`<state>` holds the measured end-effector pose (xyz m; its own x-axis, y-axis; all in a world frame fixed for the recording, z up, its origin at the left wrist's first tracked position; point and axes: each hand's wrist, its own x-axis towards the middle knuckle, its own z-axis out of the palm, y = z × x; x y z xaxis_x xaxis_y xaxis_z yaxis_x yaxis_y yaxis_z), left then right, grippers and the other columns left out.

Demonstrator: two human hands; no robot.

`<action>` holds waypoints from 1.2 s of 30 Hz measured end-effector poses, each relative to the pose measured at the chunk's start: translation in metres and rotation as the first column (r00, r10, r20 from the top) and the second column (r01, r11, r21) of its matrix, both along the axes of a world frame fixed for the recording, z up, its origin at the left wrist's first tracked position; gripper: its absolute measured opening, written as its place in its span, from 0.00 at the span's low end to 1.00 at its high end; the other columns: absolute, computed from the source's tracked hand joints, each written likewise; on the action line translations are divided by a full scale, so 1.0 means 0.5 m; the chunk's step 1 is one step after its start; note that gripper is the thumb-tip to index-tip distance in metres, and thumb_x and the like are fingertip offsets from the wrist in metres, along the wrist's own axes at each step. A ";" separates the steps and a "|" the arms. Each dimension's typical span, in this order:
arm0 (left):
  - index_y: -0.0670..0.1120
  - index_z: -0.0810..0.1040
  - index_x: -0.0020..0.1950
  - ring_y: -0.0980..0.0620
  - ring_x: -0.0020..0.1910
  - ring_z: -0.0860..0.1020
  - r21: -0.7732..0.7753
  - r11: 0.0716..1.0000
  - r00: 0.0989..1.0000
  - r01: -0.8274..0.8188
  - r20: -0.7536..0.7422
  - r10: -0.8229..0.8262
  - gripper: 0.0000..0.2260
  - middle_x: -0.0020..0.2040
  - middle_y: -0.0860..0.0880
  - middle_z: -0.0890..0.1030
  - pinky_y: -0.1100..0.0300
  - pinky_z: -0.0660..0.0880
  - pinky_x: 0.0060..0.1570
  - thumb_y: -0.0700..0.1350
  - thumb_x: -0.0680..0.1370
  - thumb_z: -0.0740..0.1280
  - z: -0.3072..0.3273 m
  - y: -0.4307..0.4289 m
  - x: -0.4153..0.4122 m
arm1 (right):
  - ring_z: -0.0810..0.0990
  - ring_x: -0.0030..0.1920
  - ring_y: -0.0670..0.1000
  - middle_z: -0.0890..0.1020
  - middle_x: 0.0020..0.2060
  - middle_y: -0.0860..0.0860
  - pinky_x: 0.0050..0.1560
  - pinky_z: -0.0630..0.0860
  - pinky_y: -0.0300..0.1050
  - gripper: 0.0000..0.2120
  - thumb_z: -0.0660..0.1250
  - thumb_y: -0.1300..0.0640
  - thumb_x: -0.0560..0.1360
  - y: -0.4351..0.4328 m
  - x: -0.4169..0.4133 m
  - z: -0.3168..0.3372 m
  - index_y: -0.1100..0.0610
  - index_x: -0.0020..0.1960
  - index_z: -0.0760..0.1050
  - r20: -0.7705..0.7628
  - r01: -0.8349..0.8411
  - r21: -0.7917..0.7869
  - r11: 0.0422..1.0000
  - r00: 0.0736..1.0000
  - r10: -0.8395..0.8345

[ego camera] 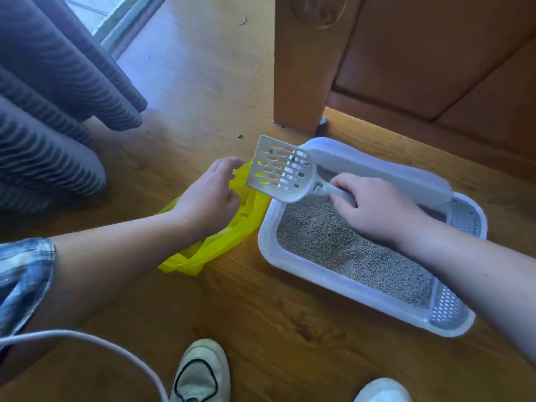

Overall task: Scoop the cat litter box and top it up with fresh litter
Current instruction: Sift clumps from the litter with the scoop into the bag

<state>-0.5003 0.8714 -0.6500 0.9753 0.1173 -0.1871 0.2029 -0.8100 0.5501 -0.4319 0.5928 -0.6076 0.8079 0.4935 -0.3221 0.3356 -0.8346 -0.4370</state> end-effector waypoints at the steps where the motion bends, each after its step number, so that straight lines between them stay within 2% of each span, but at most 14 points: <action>1: 0.48 0.67 0.71 0.53 0.65 0.74 0.011 1.000 1.000 -0.029 -0.002 0.029 0.25 0.68 0.49 0.72 0.53 0.74 0.60 0.36 0.74 0.61 0.001 0.021 -0.011 | 0.79 0.45 0.53 0.81 0.41 0.44 0.45 0.77 0.52 0.07 0.58 0.47 0.81 0.028 0.001 0.002 0.46 0.53 0.74 0.030 -0.039 0.002 0.999 0.999 0.039; 4: 0.48 0.68 0.71 0.52 0.64 0.75 0.030 0.991 0.991 -0.131 -0.033 0.132 0.25 0.67 0.48 0.73 0.55 0.72 0.61 0.36 0.74 0.61 0.001 0.087 -0.052 | 0.80 0.49 0.57 0.82 0.46 0.47 0.45 0.77 0.52 0.09 0.58 0.49 0.79 0.105 0.003 -0.007 0.49 0.55 0.73 0.130 -0.148 0.006 0.989 0.981 0.146; 6: 0.48 0.68 0.71 0.51 0.63 0.75 0.029 0.980 0.977 -0.199 -0.066 0.201 0.25 0.66 0.49 0.74 0.56 0.72 0.62 0.36 0.74 0.61 0.003 0.130 -0.084 | 0.80 0.48 0.60 0.82 0.45 0.50 0.41 0.73 0.51 0.07 0.58 0.52 0.78 0.149 0.004 -0.020 0.51 0.53 0.73 0.223 -0.229 -0.034 0.973 0.947 0.231; 8: 0.48 0.68 0.71 0.49 0.62 0.75 0.036 0.971 0.968 -0.235 -0.087 0.237 0.25 0.66 0.47 0.74 0.52 0.72 0.64 0.36 0.73 0.62 0.004 0.169 -0.114 | 0.80 0.45 0.61 0.80 0.41 0.50 0.40 0.70 0.51 0.04 0.60 0.54 0.77 0.185 0.006 -0.035 0.51 0.49 0.72 0.322 -0.311 -0.093 0.946 0.889 0.324; 11: 0.47 0.68 0.70 0.46 0.60 0.76 0.062 0.963 0.957 -0.262 -0.114 0.268 0.26 0.66 0.45 0.73 0.47 0.73 0.63 0.36 0.72 0.61 0.003 0.214 -0.151 | 0.80 0.44 0.59 0.80 0.42 0.50 0.41 0.72 0.50 0.09 0.63 0.54 0.75 0.225 0.008 -0.057 0.47 0.54 0.77 0.403 -0.372 -0.206 0.905 0.811 0.425; 16: 0.45 0.68 0.71 0.46 0.61 0.75 0.072 0.956 0.946 -0.284 -0.140 0.292 0.26 0.66 0.44 0.73 0.48 0.73 0.64 0.36 0.72 0.62 0.008 0.228 -0.177 | 0.77 0.42 0.60 0.81 0.43 0.52 0.41 0.66 0.51 0.17 0.70 0.58 0.72 0.246 0.006 -0.087 0.45 0.58 0.82 0.467 -0.386 -0.271 0.882 0.748 0.471; 23: 0.47 0.67 0.72 0.48 0.63 0.74 0.065 0.977 0.968 -0.201 -0.137 0.208 0.26 0.67 0.46 0.71 0.51 0.72 0.63 0.37 0.74 0.62 0.009 0.194 -0.171 | 0.76 0.42 0.59 0.80 0.42 0.52 0.42 0.65 0.51 0.19 0.71 0.59 0.71 0.237 -0.001 -0.094 0.46 0.60 0.83 0.473 -0.385 -0.264 0.884 0.747 0.466; 26: 0.48 0.67 0.72 0.50 0.63 0.74 0.047 0.979 0.973 -0.199 -0.111 0.203 0.25 0.67 0.48 0.72 0.56 0.71 0.61 0.37 0.75 0.63 0.013 0.177 -0.157 | 0.78 0.45 0.59 0.80 0.43 0.51 0.43 0.70 0.51 0.15 0.66 0.55 0.75 0.225 0.005 -0.080 0.43 0.59 0.80 0.420 -0.330 -0.235 0.914 0.814 0.402; 28: 0.48 0.67 0.72 0.52 0.62 0.74 0.023 0.978 0.973 -0.206 -0.103 0.207 0.25 0.66 0.48 0.72 0.60 0.70 0.57 0.36 0.76 0.62 0.018 0.162 -0.143 | 0.79 0.48 0.59 0.80 0.46 0.50 0.46 0.74 0.53 0.11 0.62 0.53 0.78 0.209 0.014 -0.070 0.45 0.57 0.77 0.308 -0.238 -0.083 0.968 0.917 0.252; 30: 0.49 0.67 0.73 0.54 0.57 0.74 0.017 0.978 0.972 -0.206 -0.114 0.206 0.25 0.65 0.50 0.73 0.62 0.69 0.53 0.36 0.76 0.62 0.021 0.142 -0.121 | 0.79 0.48 0.57 0.82 0.45 0.48 0.48 0.77 0.54 0.08 0.61 0.52 0.79 0.181 0.024 -0.065 0.46 0.56 0.76 0.118 -0.099 0.125 0.987 0.989 0.085; 32: 0.51 0.67 0.72 0.57 0.53 0.73 0.018 0.983 0.975 -0.184 -0.119 0.185 0.24 0.63 0.53 0.73 0.63 0.69 0.49 0.37 0.77 0.61 0.022 0.113 -0.093 | 0.78 0.43 0.54 0.80 0.39 0.46 0.47 0.77 0.55 0.04 0.61 0.50 0.79 0.140 0.032 -0.064 0.45 0.51 0.75 0.005 -0.001 0.265 0.964 1.000 -0.001; 36: 0.50 0.73 0.66 0.57 0.57 0.75 -0.032 0.999 0.999 -0.031 -0.008 0.031 0.21 0.61 0.52 0.76 0.61 0.71 0.57 0.35 0.75 0.59 0.023 0.020 -0.023 | 0.81 0.39 0.50 0.82 0.38 0.46 0.44 0.78 0.52 0.05 0.64 0.53 0.79 0.033 0.028 -0.061 0.46 0.47 0.77 -0.154 0.175 0.392 0.903 0.980 -0.123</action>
